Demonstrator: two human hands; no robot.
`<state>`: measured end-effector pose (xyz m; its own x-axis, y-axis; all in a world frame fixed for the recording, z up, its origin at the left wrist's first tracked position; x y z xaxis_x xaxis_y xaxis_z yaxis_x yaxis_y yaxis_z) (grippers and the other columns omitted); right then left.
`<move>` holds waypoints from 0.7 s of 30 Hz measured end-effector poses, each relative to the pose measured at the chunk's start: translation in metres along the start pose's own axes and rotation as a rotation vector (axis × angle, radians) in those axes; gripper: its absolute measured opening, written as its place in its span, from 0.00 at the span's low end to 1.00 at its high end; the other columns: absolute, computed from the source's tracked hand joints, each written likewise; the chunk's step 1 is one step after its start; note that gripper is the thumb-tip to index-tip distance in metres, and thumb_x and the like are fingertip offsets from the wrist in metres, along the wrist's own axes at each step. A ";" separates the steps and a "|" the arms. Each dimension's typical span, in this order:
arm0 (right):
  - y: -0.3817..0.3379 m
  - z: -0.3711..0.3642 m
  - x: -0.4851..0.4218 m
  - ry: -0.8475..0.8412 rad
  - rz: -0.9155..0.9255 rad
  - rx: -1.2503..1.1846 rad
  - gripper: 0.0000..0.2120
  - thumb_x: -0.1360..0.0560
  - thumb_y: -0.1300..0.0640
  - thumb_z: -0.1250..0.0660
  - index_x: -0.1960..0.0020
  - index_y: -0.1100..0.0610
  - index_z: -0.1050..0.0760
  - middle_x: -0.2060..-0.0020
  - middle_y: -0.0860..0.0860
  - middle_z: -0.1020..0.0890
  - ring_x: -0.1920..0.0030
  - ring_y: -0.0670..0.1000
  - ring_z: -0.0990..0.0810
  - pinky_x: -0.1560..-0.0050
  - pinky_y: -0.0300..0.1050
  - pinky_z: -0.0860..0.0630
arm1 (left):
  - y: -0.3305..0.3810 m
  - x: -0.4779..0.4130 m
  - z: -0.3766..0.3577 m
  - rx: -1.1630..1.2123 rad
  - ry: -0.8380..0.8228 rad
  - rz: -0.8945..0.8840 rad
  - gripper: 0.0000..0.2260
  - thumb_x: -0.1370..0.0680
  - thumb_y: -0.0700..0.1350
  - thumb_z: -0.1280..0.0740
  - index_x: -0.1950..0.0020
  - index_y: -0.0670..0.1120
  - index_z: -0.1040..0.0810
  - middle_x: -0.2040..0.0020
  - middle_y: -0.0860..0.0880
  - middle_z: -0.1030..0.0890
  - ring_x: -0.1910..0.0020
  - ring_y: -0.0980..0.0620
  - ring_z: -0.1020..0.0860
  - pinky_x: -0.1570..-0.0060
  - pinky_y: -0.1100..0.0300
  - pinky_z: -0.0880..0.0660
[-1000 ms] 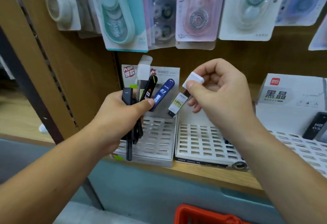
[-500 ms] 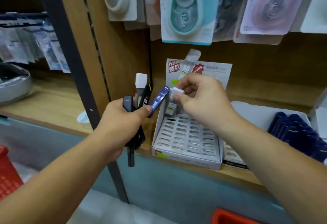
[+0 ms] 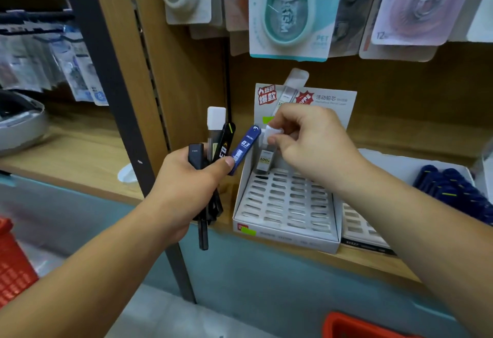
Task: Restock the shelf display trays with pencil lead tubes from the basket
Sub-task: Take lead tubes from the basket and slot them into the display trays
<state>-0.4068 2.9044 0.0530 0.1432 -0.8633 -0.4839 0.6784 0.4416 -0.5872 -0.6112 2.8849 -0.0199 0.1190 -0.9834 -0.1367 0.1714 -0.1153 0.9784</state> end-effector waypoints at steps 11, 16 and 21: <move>-0.005 -0.009 -0.003 -0.078 0.023 0.361 0.11 0.18 0.52 0.33 0.37 0.47 0.17 0.47 0.48 0.18 0.45 0.52 0.21 0.46 0.51 0.20 | 0.006 0.004 -0.004 0.030 -0.064 -0.030 0.05 0.20 0.49 0.27 0.51 0.48 0.15 0.68 0.46 0.26 0.67 0.45 0.28 0.64 0.48 0.28; 0.007 -0.003 0.005 -0.114 -0.079 0.049 0.19 0.18 0.60 0.35 0.30 0.45 0.23 0.56 0.43 0.20 0.63 0.42 0.21 0.62 0.38 0.24 | 0.013 0.009 -0.012 0.030 -0.084 -0.052 0.06 0.20 0.48 0.27 0.52 0.46 0.15 0.69 0.46 0.27 0.69 0.46 0.29 0.65 0.49 0.30; 0.008 0.026 0.027 -0.101 -0.249 -0.602 0.10 0.21 0.64 0.29 0.41 0.59 0.18 0.54 0.57 0.14 0.62 0.57 0.13 0.61 0.51 0.16 | 0.028 0.018 -0.038 0.049 -0.159 -0.106 0.04 0.19 0.45 0.28 0.50 0.46 0.15 0.71 0.56 0.23 0.70 0.55 0.26 0.62 0.54 0.27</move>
<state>-0.3788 2.8785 0.0516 0.1213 -0.9630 -0.2406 0.1829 0.2599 -0.9482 -0.5670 2.8690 -0.0010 -0.0541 -0.9747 -0.2167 0.1265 -0.2220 0.9668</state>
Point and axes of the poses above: each hand's wrist, its own x-axis away from the middle knuckle, its own z-axis out of the back of the hand, y = z × x, the point moved 9 cm from there along -x, towards the middle knuckle
